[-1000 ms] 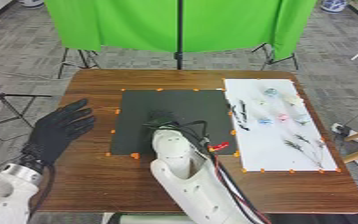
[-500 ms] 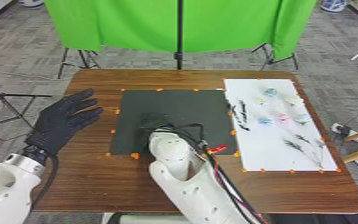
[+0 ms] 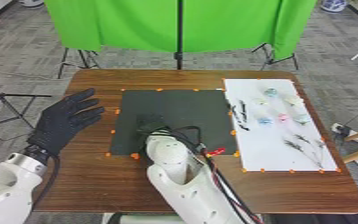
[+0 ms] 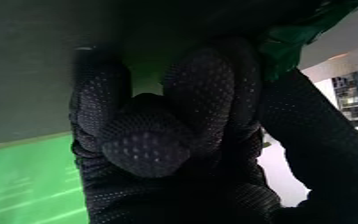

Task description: Arrange flowers

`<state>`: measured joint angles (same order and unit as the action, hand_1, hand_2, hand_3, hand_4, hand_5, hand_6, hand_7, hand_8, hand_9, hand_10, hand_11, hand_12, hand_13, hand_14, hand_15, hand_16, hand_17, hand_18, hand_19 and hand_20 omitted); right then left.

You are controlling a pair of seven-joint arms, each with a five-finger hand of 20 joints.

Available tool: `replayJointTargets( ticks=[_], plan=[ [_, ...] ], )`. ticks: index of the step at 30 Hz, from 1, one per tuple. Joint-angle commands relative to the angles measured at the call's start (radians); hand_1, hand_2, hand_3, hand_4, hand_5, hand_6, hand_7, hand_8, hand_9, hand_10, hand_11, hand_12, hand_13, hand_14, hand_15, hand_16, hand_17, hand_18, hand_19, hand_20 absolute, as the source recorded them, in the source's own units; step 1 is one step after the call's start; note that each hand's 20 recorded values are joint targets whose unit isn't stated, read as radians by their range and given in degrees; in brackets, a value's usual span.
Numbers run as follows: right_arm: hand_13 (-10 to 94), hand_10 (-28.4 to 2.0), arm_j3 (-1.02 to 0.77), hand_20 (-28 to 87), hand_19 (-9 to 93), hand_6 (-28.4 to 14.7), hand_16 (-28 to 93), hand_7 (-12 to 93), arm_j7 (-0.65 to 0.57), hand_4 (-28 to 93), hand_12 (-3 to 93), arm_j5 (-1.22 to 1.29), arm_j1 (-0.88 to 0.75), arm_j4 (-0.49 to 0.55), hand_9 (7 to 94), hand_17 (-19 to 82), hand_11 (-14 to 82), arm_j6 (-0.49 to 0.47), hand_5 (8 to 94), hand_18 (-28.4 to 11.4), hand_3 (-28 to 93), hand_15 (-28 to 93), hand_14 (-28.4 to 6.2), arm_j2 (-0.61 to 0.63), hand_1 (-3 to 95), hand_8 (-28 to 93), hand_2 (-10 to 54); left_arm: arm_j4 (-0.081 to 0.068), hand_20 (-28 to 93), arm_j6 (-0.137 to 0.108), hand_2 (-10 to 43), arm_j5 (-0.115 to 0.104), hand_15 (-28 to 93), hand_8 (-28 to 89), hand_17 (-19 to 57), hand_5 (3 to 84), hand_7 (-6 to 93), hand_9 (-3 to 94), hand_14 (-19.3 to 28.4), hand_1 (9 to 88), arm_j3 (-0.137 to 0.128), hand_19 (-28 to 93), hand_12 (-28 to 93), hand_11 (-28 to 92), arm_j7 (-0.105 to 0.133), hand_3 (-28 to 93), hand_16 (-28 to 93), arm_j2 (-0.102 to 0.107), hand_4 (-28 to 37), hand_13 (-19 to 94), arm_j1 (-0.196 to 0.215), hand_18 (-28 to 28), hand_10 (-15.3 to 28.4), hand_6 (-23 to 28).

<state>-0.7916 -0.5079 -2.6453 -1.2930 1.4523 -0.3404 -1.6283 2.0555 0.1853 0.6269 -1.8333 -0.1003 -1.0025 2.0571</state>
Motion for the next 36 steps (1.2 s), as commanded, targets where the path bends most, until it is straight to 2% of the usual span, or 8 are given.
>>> replayJointTargets(
  ticks=[1, 9, 10, 13, 14, 24, 30, 36],
  plan=[
    [92, -5.5, 0.024, 14, 92, 1.2, 30, 59, -0.006, -11, 26.9, 0.014, -0.053, -0.033, 93.7, 48, 46.7, -0.017, 78.0, -17.7, 88, 65, -2.1, 0.004, 32.4, 15, -1.3, -0.013, 3, 0.007, -2.0, -0.006, 32, -12, -7.5, 34.0, 23.8, 29.1, 11.9, 26.5, 0.019, 52, 12, 30, -0.014, 67, 1, 0.004, -23.5, 30, -0.013, 26.0, 10.1, 2.1],
    [92, -5.6, 0.015, 14, 92, 0.4, 30, 58, -0.027, -20, 27.2, 0.021, -0.040, -0.033, 93.7, 48, 46.6, 0.024, 78.4, -17.7, 87, 65, -2.2, 0.011, 28.4, 11, -2.8, -0.011, 1, 0.018, -1.2, -0.001, 30, -12, -7.2, 33.8, 23.6, 30.1, 12.2, 26.9, 0.011, 53, 12, 29, -0.019, 66, 2, -0.005, -23.0, 34, -0.009, 27.6, 9.6, 2.1],
    [92, -5.6, 0.011, 14, 92, 0.3, 30, 59, -0.025, -21, 27.0, 0.021, -0.041, -0.030, 93.7, 48, 46.7, 0.026, 78.4, -17.8, 87, 65, -2.2, 0.011, 28.1, 9, -2.8, -0.010, 1, 0.017, -1.2, -0.002, 31, -12, -7.3, 33.7, 23.7, 30.1, 12.6, 26.8, 0.008, 54, 12, 29, -0.020, 66, 3, -0.007, -22.8, 34, -0.005, 27.6, 9.7, 2.0],
    [92, -5.7, 0.004, 15, 92, -0.3, 30, 64, -0.019, -22, 27.4, 0.024, -0.039, -0.017, 93.7, 48, 46.6, 0.033, 79.2, -17.9, 84, 65, -2.3, 0.012, 25.6, -14, -2.9, -0.005, 0, 0.011, -1.0, 0.000, 32, -13, -8.4, 33.2, 25.3, 31.8, 15.9, 26.8, 0.001, 55, 13, 28, -0.016, 66, 2, -0.011, -23.3, 36, 0.007, 28.2, 10.8, 1.9],
    [92, -5.8, 0.005, 15, 92, -0.3, 30, 64, -0.020, -22, 27.3, 0.028, -0.037, -0.011, 93.7, 48, 46.6, 0.040, 79.3, -17.9, 84, 65, -2.3, 0.013, 24.9, -16, -3.1, -0.005, -1, 0.011, -1.0, 0.000, 33, -13, -8.5, 33.2, 25.5, 32.2, 16.5, 26.8, 0.001, 55, 13, 28, -0.014, 66, 2, -0.010, -23.3, 36, 0.007, 28.3, 10.9, 1.9],
    [92, -6.0, 0.002, 15, 92, -0.3, 30, 64, -0.033, -24, 28.0, 0.037, -0.018, 0.060, 93.7, 48, 45.7, 0.058, 79.0, -18.3, 74, 65, -2.5, 0.022, 16.6, -17, -2.7, 0.007, -4, 0.002, -0.3, 0.004, 36, -12, -9.2, 35.0, 25.1, 38.4, 22.9, 26.7, -0.011, 56, 16, 24, -0.011, 65, 2, -0.018, -24.0, 41, 0.029, 28.4, 14.2, 2.0],
    [91, -6.1, 0.009, 15, 93, -0.3, 30, 64, -0.040, -23, 28.5, 0.037, -0.004, 0.099, 93.7, 47, 45.2, 0.009, 78.7, -18.9, 67, 66, -2.9, 0.029, 12.0, -17, -2.4, 0.017, -4, -0.002, 0.1, 0.005, 37, -12, -10.0, 36.6, 24.5, 41.8, 25.7, 26.6, -0.025, 57, 17, 22, -0.002, 65, 2, -0.026, -24.4, 41, 0.052, 28.4, 15.6, 2.0],
    [91, -6.6, 0.019, 15, 93, -0.7, 30, 63, -0.002, -23, 28.9, 0.004, -0.008, 0.144, 93.7, 46, 44.4, -0.024, 78.7, -19.3, 71, 66, -3.1, 0.048, 11.9, -16, -3.8, 0.042, -4, -0.017, -1.3, 0.009, 38, -11, -9.1, 38.4, 23.6, 42.8, 24.0, 25.6, -0.055, 55, 18, 22, 0.020, 68, 2, -0.047, -25.8, 38, 0.104, 25.9, 15.6, 2.0]
  ],
)
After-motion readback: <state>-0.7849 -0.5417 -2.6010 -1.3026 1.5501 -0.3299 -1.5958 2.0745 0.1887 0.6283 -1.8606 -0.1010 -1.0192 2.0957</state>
